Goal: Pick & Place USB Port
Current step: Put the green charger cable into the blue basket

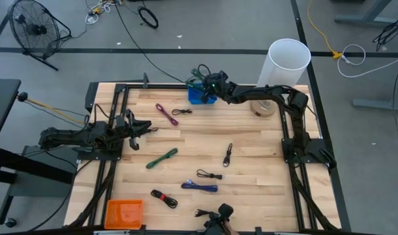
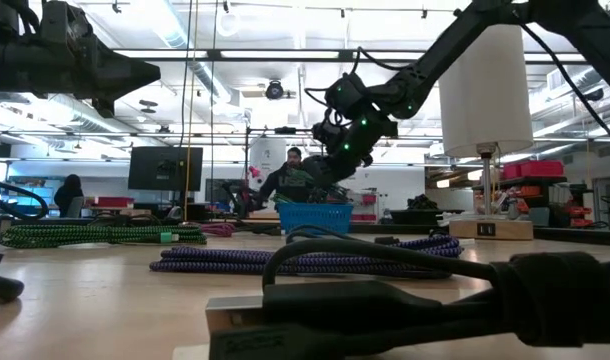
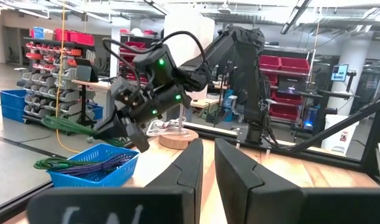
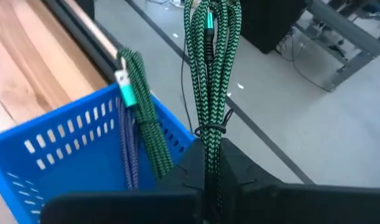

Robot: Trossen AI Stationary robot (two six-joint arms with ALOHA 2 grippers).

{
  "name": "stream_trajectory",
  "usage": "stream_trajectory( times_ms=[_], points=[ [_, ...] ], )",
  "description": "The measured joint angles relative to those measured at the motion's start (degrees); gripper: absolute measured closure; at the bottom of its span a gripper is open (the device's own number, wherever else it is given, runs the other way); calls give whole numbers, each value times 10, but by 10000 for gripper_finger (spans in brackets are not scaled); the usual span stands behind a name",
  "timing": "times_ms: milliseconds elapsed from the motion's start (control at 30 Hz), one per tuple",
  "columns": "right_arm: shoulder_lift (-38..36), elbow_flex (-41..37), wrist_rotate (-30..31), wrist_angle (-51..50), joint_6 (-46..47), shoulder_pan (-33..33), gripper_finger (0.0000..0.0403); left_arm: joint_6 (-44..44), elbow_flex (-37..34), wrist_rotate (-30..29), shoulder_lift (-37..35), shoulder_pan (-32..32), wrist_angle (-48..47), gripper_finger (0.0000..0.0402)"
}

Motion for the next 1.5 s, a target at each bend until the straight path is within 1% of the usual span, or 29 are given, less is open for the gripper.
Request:
stream_trajectory(
  times_ms=[1033,1333,1500],
  points=[
    [4,-8,-26,24,6,-3,391,-2,0,0,0,0,0,356],
    [5,-8,-60,28,14,-13,391,-3,0,0,0,0,0,356],
    [6,-8,-65,26,21,-15,391,-3,0,0,0,0,0,356]
  ],
)
